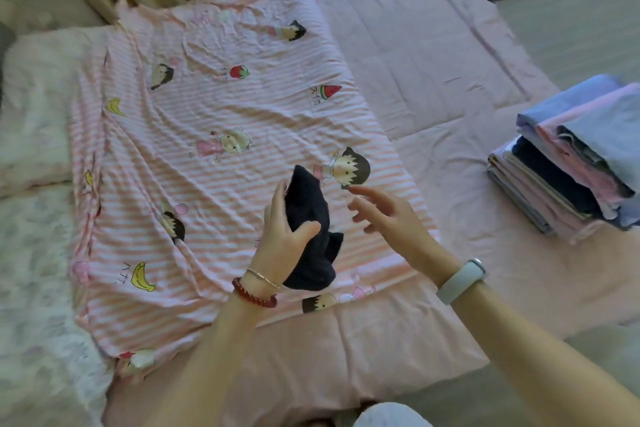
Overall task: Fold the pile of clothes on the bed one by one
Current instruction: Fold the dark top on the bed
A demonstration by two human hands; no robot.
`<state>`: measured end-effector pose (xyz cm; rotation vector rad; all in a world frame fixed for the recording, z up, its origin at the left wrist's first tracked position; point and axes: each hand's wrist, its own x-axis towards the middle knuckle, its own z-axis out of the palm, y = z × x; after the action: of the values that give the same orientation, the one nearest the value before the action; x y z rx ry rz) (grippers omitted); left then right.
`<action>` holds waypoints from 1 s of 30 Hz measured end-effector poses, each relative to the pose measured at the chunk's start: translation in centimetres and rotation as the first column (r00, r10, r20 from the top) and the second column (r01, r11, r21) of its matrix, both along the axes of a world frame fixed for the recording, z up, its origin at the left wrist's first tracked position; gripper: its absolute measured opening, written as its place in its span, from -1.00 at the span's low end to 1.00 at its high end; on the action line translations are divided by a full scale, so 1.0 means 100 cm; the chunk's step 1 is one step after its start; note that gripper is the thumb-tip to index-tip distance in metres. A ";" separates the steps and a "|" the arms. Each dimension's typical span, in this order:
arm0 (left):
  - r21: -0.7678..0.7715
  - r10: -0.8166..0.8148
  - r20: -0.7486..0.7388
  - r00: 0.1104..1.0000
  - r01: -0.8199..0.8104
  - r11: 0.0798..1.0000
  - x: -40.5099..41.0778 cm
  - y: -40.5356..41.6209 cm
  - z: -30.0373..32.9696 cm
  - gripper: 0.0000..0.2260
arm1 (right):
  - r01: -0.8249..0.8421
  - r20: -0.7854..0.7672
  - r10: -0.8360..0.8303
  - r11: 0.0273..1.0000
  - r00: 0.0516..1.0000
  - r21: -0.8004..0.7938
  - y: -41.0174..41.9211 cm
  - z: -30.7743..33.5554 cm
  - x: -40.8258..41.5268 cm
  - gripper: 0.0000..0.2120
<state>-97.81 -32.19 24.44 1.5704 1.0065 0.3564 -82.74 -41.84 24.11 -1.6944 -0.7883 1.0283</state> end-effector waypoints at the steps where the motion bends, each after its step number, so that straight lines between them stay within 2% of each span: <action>1: 0.044 -0.115 -0.069 0.991 0.119 0.992 0.002 -0.008 0.001 -0.27 | -0.054 -0.217 0.051 0.998 0.975 -0.008 0.004 0.010 -0.005 -0.80; 2: 0.041 -0.206 -0.115 0.972 0.211 0.977 0.004 -0.016 0.001 -0.28 | -0.082 -0.350 0.074 0.997 0.934 -0.009 0.007 0.017 -0.010 -0.79; 3: 0.007 -0.257 -0.099 0.961 0.259 0.966 0.005 -0.022 0.001 -0.29 | -0.094 -0.376 0.083 0.995 0.923 -0.012 0.010 0.019 -0.014 -0.81; 5: -0.125 -0.299 0.060 0.952 0.304 0.944 0.005 -0.028 0.001 -0.29 | -0.024 -0.240 0.008 0.998 0.971 -0.064 0.014 0.017 -0.019 -0.87; 7: -0.239 -0.289 0.222 0.931 0.340 0.910 -0.003 -0.029 -0.001 -0.34 | 0.044 -0.091 -0.054 0.993 0.994 -0.114 0.014 0.012 -0.019 -0.84; 8: -0.250 -0.276 0.236 0.932 0.333 0.909 -0.008 -0.028 -0.003 -0.41 | 0.053 -0.053 -0.059 0.991 0.997 -0.123 0.011 0.011 -0.018 -0.81; 9: -0.202 -0.244 0.191 0.951 0.281 0.938 -0.013 -0.027 -0.007 -0.50 | 0.042 -0.027 -0.046 0.991 0.999 -0.125 0.008 0.010 -0.018 -0.80; 11: 0.029 -0.134 0.002 0.991 0.134 0.991 -0.022 -0.020 -0.026 -0.64 | -0.014 0.010 0.016 0.992 1.000 -0.125 0.001 0.014 -0.018 -0.80; 12: 0.117 -0.091 -0.079 0.993 0.099 0.988 -0.026 -0.017 -0.037 -0.67 | -0.046 0.012 0.048 0.991 0.999 -0.125 -0.003 0.017 -0.019 -0.78; 13: 0.134 -0.085 -0.138 0.987 0.104 0.986 -0.030 -0.013 -0.048 -0.63 | -0.075 0.005 0.076 0.990 0.997 -0.118 -0.007 0.021 -0.021 -0.76; 15: -0.017 -0.186 -0.178 0.966 0.185 0.983 -0.032 -0.011 -0.061 -0.44 | -0.088 -0.008 0.087 0.991 0.996 -0.097 -0.015 0.031 -0.023 -0.76; 16: -0.104 -0.248 -0.154 0.956 0.234 0.967 -0.030 -0.013 -0.066 -0.41 | -0.081 -0.013 0.080 0.993 0.997 -0.082 -0.018 0.034 -0.022 -0.75; 17: -0.149 -0.310 -0.119 0.943 0.292 0.945 -0.027 -0.017 -0.069 -0.46 | -0.066 -0.020 0.065 0.995 0.998 -0.068 -0.021 0.039 -0.022 -0.73; 19: -0.108 -0.381 -0.123 0.916 0.369 0.923 -0.022 -0.028 -0.077 -0.74 | -0.004 -0.033 0.003 1.000 0.999 -0.028 -0.028 0.048 -0.019 -0.70; 21: -0.027 -0.322 -0.248 0.914 0.326 0.945 -0.019 -0.033 -0.085 -0.91 | 0.120 -0.104 -0.117 0.993 0.988 0.020 -0.036 0.052 -0.013 -0.71; 22: 0.003 -0.265 -0.299 0.917 0.279 0.960 -0.020 -0.034 -0.088 -0.91 | 0.199 -0.147 -0.192 0.979 0.970 0.034 -0.041 0.054 -0.010 -0.72; 23: 0.012 -0.225 -0.291 0.930 0.238 0.971 -0.023 -0.035 -0.088 -0.88 | 0.268 -0.174 -0.257 0.963 0.951 0.042 -0.046 0.055 -0.007 -0.73; 25: -0.014 -0.191 -0.173 0.966 0.192 0.981 -0.027 -0.034 -0.083 -0.81 | 0.340 -0.161 -0.331 0.940 0.930 0.036 -0.057 0.053 -0.002 -0.77; 27: -0.012 -0.145 -0.089 0.985 0.145 0.989 -0.031 -0.033 -0.069 -0.81 | 0.308 -0.062 -0.307 0.951 0.950 -0.002 -0.068 0.047 0.001 -0.85; 29: 0.010 -0.104 -0.031 0.994 0.104 0.994 -0.033 -0.032 -0.053 -0.85 | 0.150 0.149 -0.133 0.983 0.980 -0.107 -0.079 0.041 0.001 -0.74; 30: 0.031 -0.092 -0.009 0.996 0.093 0.995 -0.034 -0.030 -0.045 -0.85 | 0.054 0.284 0.002 0.980 0.959 -0.192 -0.083 0.036 -0.001 -0.68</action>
<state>-101.24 -35.22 19.94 1.6419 0.9343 0.3039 -82.88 -50.16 27.66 -2.0497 -0.8654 0.8787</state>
